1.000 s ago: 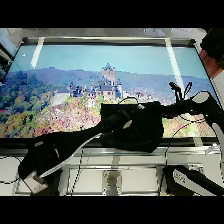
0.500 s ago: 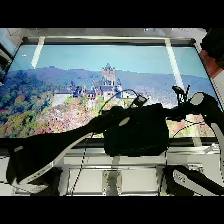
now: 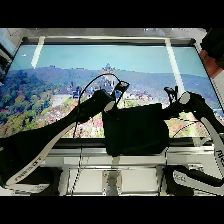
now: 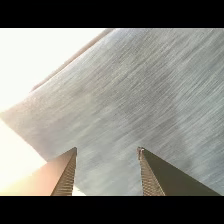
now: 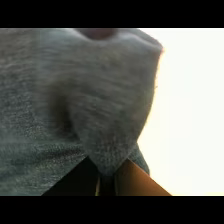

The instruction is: Fold the clothes and pants, and hang the long-sleeved shirts on hangers.

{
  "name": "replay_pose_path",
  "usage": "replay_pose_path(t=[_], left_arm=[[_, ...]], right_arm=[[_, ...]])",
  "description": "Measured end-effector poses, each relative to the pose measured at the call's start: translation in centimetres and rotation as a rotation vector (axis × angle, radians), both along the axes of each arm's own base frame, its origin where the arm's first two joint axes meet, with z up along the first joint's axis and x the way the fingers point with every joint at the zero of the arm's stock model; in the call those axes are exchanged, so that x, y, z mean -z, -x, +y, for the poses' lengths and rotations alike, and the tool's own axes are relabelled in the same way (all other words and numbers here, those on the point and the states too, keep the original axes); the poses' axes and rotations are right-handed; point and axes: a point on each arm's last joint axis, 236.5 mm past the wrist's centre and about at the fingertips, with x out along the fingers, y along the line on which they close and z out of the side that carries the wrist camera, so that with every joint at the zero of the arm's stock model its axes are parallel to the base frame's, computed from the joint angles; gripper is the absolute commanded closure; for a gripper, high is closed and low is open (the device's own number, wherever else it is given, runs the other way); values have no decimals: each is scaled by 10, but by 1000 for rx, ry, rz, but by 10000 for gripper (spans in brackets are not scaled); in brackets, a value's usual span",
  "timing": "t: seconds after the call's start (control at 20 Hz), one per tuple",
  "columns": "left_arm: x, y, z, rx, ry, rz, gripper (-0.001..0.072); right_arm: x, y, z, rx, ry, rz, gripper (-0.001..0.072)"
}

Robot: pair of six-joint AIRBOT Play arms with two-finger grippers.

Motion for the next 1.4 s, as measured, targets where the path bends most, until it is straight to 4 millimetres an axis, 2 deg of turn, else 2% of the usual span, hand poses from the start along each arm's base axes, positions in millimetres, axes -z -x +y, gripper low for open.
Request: replay_pose_path(t=[0.15, 0.25, 0.35, 0.5, 0.65, 0.7, 0.75, 0.8, 0.85, 0.9, 0.95, 1.0, 1.1, 1.2, 1.25, 1.3, 1.4], left_arm=[[1, -7, 17, -9, -60, -19, 272], [1, -10, 24, -12, -87, -29, 273], [1, -11, 27, -12, -99, -33, 272], [1, -13, 30, -14, -112, -39, 273], [1, -14, 32, -15, -120, -40, 273], [1, -13, 33, -15, -122, -39, 272], [2, -13, 34, -16, -124, -38, 273], [3, -14, 36, -18, -131, -35, 273], [5, -15, 38, -21, -137, -33, 273], [8, -16, 40, -25, -144, -30, 273], [11, -18, 42, -29, -153, -27, 273], [16, -20, 44, -33, -163, -21, 273], [27, -24, 50, -44, -186, -5, 273], [40, -26, 55, -52, -210, 15, 273], [45, -26, 57, -55, -221, 25, 273], [49, -26, 59, -59, -232, 35, 273], [54, -27, 62, -64, -244, 45, 273]], right_arm=[[-16, -23, -54, 83, 88, -72, 685], [-28, -32, -105, 162, 164, -116, 685], [-38, -28, -165, 272, 237, -146, 685], [-47, 4, -258, 471, 334, -161, 685], [-47, 65, -336, 705, 389, -135, 684], [-47, 89, -357, 781, 402, -122, 684], [-46, 114, -374, 863, 409, -108, 651], [-45, 137, -387, 937, 412, -95, 534], [-45, 160, -399, 1007, 419, -84, 374], [-46, 178, -408, 1060, 426, -78, 257], [-44, 195, -412, 1110, 422, -64, 223], [-44, 206, -415, 1149, 418, -60, 223], [-44, 212, -414, 1205, 383, -71, 224], [-52, 197, -410, 1227, 343, -132, 237], [-62, 182, -408, 1209, 335, -181, 239], [-73, 163, -402, 1183, 320, -233, 239], [-96, 113, -378, 1102, 269, -338, 239]])
